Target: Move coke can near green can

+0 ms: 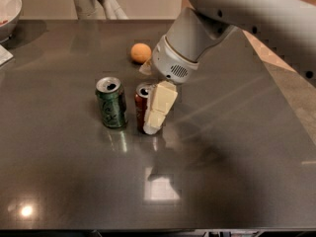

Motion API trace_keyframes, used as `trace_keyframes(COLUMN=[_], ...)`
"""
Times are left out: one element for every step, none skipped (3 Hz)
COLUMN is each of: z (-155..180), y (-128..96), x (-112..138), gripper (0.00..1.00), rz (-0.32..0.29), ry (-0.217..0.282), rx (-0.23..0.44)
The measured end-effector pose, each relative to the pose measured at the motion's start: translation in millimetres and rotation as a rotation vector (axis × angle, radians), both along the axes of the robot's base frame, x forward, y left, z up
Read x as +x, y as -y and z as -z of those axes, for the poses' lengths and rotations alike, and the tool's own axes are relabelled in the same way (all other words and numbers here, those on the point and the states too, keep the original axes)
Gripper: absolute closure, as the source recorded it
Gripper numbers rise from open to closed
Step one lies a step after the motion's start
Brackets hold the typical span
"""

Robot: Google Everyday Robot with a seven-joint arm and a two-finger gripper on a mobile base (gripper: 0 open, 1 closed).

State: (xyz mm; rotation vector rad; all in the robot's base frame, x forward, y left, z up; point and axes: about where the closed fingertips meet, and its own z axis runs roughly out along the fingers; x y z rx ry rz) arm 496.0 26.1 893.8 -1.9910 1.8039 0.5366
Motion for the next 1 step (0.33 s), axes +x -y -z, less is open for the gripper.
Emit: trace_keyframes(z=[0.0], y=[-0.1], x=[0.0], gripper=[0.00], rz=[0.000], ry=[0.000], rx=[0.000])
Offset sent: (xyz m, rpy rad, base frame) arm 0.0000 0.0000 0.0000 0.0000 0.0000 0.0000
